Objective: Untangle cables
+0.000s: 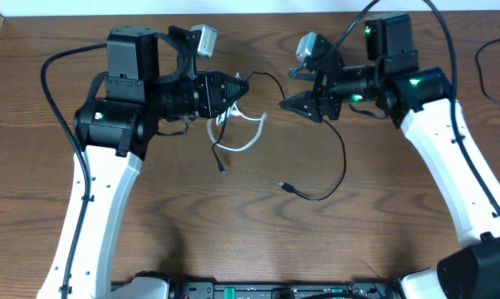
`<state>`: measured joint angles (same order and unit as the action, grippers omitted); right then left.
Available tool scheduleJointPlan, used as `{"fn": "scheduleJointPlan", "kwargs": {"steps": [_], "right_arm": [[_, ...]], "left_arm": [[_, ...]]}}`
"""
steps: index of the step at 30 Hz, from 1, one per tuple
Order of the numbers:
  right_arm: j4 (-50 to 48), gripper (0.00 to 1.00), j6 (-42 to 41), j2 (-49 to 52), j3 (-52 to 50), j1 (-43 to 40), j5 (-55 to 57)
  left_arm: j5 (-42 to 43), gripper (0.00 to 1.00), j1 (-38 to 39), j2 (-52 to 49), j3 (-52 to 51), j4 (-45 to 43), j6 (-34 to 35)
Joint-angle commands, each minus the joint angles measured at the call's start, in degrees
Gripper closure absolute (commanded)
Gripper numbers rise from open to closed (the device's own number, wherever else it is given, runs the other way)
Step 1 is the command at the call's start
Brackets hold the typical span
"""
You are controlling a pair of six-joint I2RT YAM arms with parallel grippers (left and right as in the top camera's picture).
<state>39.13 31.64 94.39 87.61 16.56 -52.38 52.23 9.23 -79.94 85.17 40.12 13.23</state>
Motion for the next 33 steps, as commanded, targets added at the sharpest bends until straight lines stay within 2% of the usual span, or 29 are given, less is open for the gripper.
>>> {"fn": "scheduleJointPlan", "kwargs": {"steps": [1,12,16,17,19,24,26,33], "right_arm": [[-1.27,0.35,3.17,2.14,0.61,1.18,-1.4],[-15.43,0.34,3.17,10.49,0.61,5.25,-2.43],[-21.31,0.39,3.15,12.98,0.61,6.08,-2.4],[-22.25,0.42,3.15,13.46,0.61,6.16,-2.38],[-23.15,0.55,3.17,13.77,0.61,6.16,-1.92],[-23.56,0.92,2.95,13.84,0.61,5.62,-1.75],[-23.74,0.99,0.37,13.64,0.61,4.85,-1.77],[-23.5,0.99,-11.63,10.91,0.61,0.13,-1.79]], "left_arm": [[4.74,0.92,0.11,-0.09,0.33,-0.04,-1.18],[5.22,0.93,0.13,-0.09,0.33,-0.04,-1.16],[5.22,0.93,0.13,-0.11,0.33,0.0,-1.18],[5.22,0.93,0.13,-0.11,0.33,0.0,-1.18],[5.22,0.93,0.13,-0.11,0.33,0.0,-1.18],[4.17,0.92,0.11,-0.11,0.33,-0.02,-1.18],[1.42,0.92,0.13,-0.11,0.33,0.2,-1.16],[-8.11,0.92,0.11,-0.57,0.33,1.14,-1.16]]}}
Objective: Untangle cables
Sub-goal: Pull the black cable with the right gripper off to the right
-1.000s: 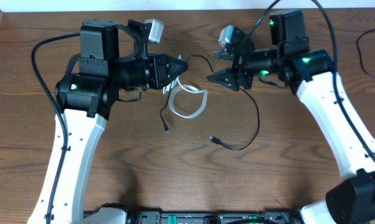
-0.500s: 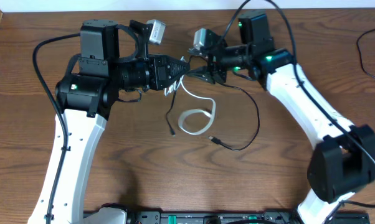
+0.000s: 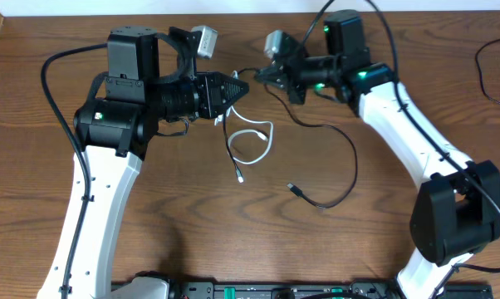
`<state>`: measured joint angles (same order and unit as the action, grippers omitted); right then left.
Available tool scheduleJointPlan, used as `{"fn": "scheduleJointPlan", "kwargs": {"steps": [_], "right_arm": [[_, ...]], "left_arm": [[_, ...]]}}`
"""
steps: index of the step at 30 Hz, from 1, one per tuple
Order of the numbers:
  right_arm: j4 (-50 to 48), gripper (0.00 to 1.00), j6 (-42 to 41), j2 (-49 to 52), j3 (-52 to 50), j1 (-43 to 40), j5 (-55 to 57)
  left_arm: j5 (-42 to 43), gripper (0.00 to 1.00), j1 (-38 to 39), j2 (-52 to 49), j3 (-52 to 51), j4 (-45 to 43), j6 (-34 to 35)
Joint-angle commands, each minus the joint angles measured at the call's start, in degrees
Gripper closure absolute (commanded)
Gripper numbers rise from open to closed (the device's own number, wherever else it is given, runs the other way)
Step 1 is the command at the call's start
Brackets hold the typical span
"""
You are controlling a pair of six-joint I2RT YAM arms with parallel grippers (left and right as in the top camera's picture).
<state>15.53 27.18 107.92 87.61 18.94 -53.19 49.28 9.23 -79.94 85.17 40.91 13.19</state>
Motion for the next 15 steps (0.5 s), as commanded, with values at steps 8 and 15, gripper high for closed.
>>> {"fn": "scheduleJointPlan", "kwargs": {"steps": [8,15], "right_arm": [[4.7,0.99,-14.95,-9.22,0.61,-9.64,-1.97],[9.18,0.99,-18.75,-15.15,0.61,-15.98,-0.35]], "left_arm": [[-19.45,0.92,0.11,-2.99,0.33,4.42,-1.09],[-20.39,0.92,0.13,-6.88,0.33,5.9,-1.09]]}}
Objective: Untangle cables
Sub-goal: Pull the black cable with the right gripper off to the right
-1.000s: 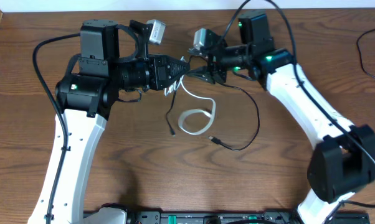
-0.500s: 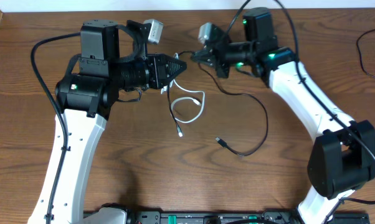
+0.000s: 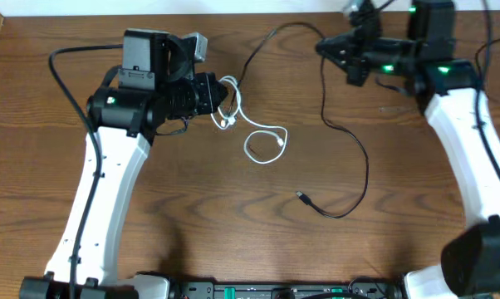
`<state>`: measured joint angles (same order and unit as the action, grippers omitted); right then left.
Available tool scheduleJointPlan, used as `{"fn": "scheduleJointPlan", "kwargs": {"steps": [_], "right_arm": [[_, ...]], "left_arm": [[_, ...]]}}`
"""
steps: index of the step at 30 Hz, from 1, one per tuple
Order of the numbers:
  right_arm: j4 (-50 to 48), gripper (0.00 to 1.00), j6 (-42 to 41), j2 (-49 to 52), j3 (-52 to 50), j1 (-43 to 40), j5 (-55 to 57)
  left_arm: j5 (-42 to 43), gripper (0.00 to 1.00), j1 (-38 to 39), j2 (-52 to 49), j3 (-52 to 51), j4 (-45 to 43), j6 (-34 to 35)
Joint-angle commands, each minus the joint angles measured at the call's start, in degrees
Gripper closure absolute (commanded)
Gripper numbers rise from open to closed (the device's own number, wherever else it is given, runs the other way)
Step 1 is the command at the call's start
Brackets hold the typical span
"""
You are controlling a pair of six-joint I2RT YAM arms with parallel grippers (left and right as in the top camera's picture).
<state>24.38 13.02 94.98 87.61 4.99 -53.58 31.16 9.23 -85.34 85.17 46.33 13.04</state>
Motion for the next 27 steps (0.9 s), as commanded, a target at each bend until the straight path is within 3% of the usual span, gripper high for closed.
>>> {"fn": "scheduleJointPlan", "kwargs": {"steps": [1,4,10,20,27], "right_arm": [[0.33,0.99,-6.49,-2.67,0.61,-2.78,0.85],[0.37,0.99,-13.55,-4.0,0.61,-5.79,4.28],[1.64,0.99,-19.1,-4.48,0.61,-10.95,9.51],[13.09,0.99,-27.41,-4.72,0.61,-18.88,30.34],[22.49,0.99,-35.67,-4.72,0.61,-21.55,53.77]], "left_arm": [[-2.29,0.92,0.13,-2.01,0.33,0.81,-0.94],[-2.29,0.92,0.11,-3.54,0.33,1.44,-0.96],[-2.34,0.92,0.11,-6.58,0.33,2.75,-1.01],[-2.36,0.92,0.11,-8.76,0.33,3.52,-1.01],[-3.82,0.92,0.11,-8.76,0.33,3.61,-1.01]]}}
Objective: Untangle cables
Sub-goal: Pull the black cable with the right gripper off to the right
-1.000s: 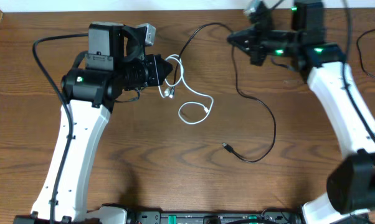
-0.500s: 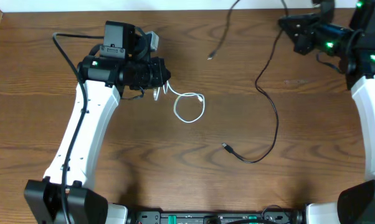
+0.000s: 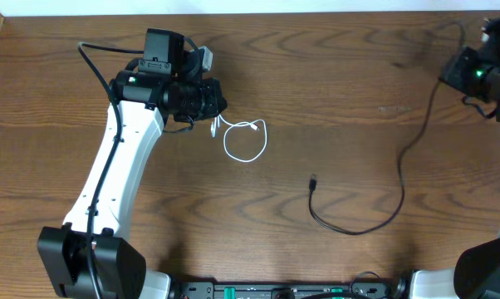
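Observation:
In the overhead view a thin white cable [image 3: 247, 140] lies in a small loop left of centre. One end rises into my left gripper [image 3: 218, 108], which is shut on it. A long black cable [image 3: 399, 188] runs down from my right gripper [image 3: 451, 73] at the far right edge. It curves along the table and ends in a free plug [image 3: 313, 180]. The right gripper looks shut on its upper end, though its fingertips are small and partly hidden. The two cables lie apart and do not cross.
The left arm [image 3: 117, 174] stretches diagonally from the front left. The right arm runs along the right edge. A dark rig [image 3: 275, 291] sits at the table's front edge. A white strip [image 3: 233, 7] borders the back.
My right gripper has moved from the back centre-right to the far right edge, taking the black cable with it. The black cable now lies away from the white loop. The left gripper and white loop shifted slightly.
Both grippers first stood close together mid-table, with the white and black cables crossing below them. Then the right gripper was right by the left one. Later it was at the back right with the black cable. Now the cables lie separate.

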`<state>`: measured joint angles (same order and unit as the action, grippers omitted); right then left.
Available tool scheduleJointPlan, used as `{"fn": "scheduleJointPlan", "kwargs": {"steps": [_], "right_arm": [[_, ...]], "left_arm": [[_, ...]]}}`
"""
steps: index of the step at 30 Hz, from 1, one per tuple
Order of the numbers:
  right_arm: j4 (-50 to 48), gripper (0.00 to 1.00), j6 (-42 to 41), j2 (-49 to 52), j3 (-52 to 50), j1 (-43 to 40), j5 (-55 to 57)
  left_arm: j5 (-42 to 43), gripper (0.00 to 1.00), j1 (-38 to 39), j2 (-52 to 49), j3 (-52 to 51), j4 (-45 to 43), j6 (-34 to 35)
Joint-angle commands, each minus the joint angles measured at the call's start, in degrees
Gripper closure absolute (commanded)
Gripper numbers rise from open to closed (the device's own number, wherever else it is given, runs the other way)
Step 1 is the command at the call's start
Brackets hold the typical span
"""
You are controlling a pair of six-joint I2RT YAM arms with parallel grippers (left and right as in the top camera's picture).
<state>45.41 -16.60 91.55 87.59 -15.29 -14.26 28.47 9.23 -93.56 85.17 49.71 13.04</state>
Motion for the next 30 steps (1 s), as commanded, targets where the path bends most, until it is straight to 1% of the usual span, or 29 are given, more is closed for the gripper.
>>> {"fn": "scheduleJointPlan", "kwargs": {"steps": [1,4,8,10,12,15,19,26,30], "right_arm": [[2.32,0.99,-8.13,-1.31,0.63,-1.64,16.55],[4.96,0.99,-16.87,-1.36,0.63,-3.52,22.91],[3.82,0.99,-17.22,-1.36,0.63,-7.93,22.91],[1.75,0.99,-17.22,-1.31,0.63,-10.8,22.27],[-1.53,0.99,-17.25,-1.29,0.63,-14.05,20.15],[-8.87,0.99,-17.25,-1.29,0.63,-19.98,13.09],[-14.51,0.99,-17.18,-1.29,1.42,-25.73,11.06],[-16.94,0.99,-12.92,-1.29,7.89,-31.89,17.16],[-19.63,0.99,-6.6,-1.29,10.47,-32.98,17.31]], "left_arm": [[-1.14,0.92,0.11,-0.55,0.33,0.22,-1.01],[-1.14,0.93,0.11,-0.55,0.33,0.2,-1.01],[-1.11,0.93,0.11,-0.55,0.33,0.24,-0.98],[-1.11,0.92,0.13,-0.55,0.33,0.2,-0.98],[-1.11,0.92,0.13,-0.55,0.33,0.2,-0.98],[-1.09,0.93,0.13,-0.55,0.33,0.2,-0.98],[-1.09,0.93,0.13,-0.55,0.33,0.2,-0.96],[-1.09,0.92,0.13,-0.55,0.33,0.15,-0.96],[-1.09,0.92,0.13,-0.55,0.33,0.15,-0.96]]}}
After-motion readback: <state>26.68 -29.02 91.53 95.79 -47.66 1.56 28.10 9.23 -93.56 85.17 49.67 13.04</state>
